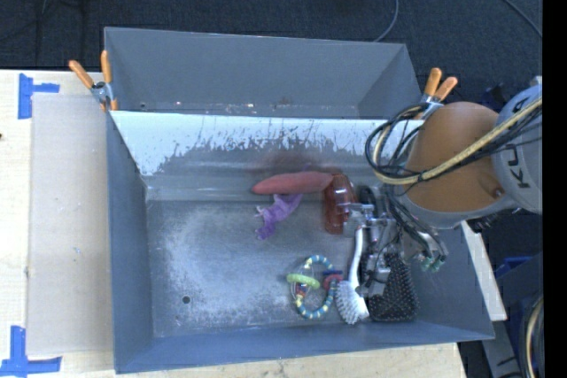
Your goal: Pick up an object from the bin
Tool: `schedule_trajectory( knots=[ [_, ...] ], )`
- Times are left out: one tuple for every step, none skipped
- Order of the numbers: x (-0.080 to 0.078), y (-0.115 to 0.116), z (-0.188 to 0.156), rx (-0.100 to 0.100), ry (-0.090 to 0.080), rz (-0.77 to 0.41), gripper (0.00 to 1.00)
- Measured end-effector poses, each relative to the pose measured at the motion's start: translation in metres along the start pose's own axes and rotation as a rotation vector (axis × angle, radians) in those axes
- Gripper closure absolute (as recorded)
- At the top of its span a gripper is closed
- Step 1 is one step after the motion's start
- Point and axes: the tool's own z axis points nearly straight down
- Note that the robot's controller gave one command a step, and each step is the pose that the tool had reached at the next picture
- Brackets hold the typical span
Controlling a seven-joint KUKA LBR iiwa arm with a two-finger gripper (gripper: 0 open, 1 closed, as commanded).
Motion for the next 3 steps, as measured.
schedule_trajectory(
  knots=[
    [-0.002, 0.000, -0.004, 0.001, -0.007, -0.002, 0.00],
    [-0.004, 0.005, 0.013, 0.002, -0.013, -0.065, 0.00],
    [0.001, 0.032, 0.062, 0.002, -0.008, -0.216, 0.00]
  ],
)
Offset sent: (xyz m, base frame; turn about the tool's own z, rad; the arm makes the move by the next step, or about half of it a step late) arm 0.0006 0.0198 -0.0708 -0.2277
